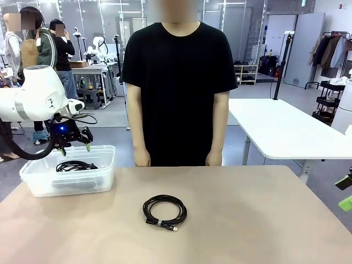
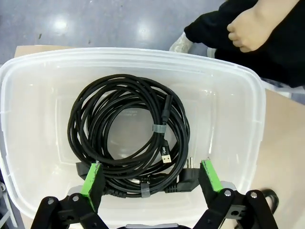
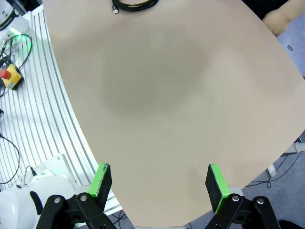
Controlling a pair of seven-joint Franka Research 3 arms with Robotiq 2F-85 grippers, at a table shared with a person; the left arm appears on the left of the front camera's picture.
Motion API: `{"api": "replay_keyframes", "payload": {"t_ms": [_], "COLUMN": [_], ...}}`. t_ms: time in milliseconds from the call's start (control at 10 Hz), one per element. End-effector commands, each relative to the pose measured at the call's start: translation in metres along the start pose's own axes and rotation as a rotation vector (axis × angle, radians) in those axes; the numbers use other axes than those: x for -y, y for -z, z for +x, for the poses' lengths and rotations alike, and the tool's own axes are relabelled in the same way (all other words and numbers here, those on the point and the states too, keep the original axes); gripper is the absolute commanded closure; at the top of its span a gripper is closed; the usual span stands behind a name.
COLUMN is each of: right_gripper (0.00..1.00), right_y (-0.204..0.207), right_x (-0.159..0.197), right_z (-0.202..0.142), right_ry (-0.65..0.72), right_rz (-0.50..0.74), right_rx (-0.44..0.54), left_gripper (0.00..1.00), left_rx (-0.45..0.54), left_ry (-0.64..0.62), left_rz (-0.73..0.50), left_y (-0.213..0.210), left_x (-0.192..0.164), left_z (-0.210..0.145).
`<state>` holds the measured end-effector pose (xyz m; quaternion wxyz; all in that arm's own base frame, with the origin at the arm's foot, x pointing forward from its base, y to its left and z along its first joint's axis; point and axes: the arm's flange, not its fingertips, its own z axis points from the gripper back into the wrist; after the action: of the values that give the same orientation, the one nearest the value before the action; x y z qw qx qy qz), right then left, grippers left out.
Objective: Organize and store the cables.
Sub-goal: Place the USB Extension Cable into the Organizing box.
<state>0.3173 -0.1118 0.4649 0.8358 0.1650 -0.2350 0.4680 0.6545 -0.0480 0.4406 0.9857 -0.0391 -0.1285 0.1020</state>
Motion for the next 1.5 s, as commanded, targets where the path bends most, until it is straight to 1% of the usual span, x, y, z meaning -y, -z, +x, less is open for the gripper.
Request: {"api": "replay_keyframes", "payload": {"t_ms": [0,600,700,800,900,1000,1100,1200,1300,1400], "right_gripper": [0.0,0.0,0.0,0.0,0.0,0.0,0.0,0.0,0.0,0.0], "right_y": [0.0,0.0,0.0,0.0,0.0,0.0,0.0,0.0,0.0,0.0], "right_x": [0.0,0.0,0.0,0.0,0.0,0.0,0.0,0.0,0.0,0.0], "right_z": [0.002,0.002,0.002,0.002,0.002,0.002,0.002,0.002,0.002,0.002], "right_ry": [0.014,0.014,0.014,0.014,0.014,0.014,0.014,0.014,0.014,0.014], "right_rz": [0.0,0.0,0.0,0.0,0.0,0.0,0.0,0.0,0.0,0.0], "right_rx": [0.002,0.002,0.002,0.002,0.002,0.002,0.002,0.002,0.002,0.002], "left_gripper": [0.0,0.01,0.0,0.0,0.0,0.0,0.0,0.0,0.0,0.0], "left_rx": [-0.005,0.001,0.035,0.082,0.101,0.114,0.101,0.131,0.205,0.25], "left_ry": [0.009,0.0,0.07,0.177,0.292,0.418,0.552,0.719,0.906,1.048], "left_rz": [-0.001,0.0,-0.032,-0.054,-0.071,-0.121,-0.158,-0.138,-0.177,-0.227], "left_y": [0.0,0.0,-0.02,-0.042,-0.072,-0.098,-0.117,-0.126,-0.141,-0.146], "left_x": [0.001,0.0,0.004,0.01,0.014,0.012,0.01,0.01,0.013,0.019], "left_z": [0.004,0.0,-0.01,-0.031,-0.062,-0.089,-0.12,-0.156,-0.199,-0.233]}}
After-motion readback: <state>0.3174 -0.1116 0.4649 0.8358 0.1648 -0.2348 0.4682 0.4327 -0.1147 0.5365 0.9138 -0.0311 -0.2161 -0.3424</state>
